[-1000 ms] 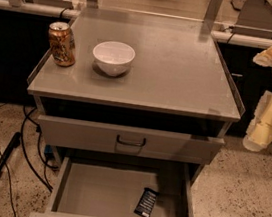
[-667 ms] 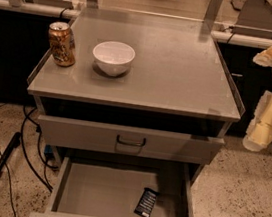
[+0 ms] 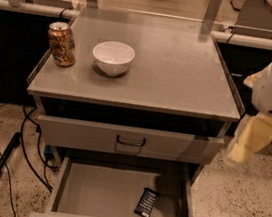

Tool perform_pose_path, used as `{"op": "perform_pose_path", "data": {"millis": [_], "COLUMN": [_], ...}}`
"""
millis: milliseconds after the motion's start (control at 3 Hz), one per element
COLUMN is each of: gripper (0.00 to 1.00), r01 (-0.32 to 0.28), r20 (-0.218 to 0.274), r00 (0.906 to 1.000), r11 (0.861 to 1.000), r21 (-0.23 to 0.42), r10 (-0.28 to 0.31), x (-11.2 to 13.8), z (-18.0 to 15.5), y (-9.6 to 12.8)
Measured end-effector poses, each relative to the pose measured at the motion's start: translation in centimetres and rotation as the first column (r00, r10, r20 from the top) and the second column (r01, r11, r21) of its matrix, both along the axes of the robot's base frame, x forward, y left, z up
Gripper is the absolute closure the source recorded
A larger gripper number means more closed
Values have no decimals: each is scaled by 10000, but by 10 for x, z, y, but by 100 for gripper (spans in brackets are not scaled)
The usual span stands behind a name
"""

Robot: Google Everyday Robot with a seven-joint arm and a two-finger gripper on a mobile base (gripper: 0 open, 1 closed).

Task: Pick rxbar blueberry from middle drawer and place on counter

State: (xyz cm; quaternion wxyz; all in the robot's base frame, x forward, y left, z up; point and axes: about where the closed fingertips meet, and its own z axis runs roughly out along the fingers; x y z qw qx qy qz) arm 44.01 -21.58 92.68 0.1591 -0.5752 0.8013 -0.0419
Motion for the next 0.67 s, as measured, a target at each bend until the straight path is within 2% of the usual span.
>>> {"op": "perform_pose_path", "data": {"millis": [333,667], "gripper": [0,0], "r01": [164,164], "r20": [-472,-474], "r00": [9987,9987], "r11": [9998,9998], "r21": [-80,-79], "r10": [-168,-168], "x": [-5,-5], "z": [-48,-48], "y": [4,4]}}
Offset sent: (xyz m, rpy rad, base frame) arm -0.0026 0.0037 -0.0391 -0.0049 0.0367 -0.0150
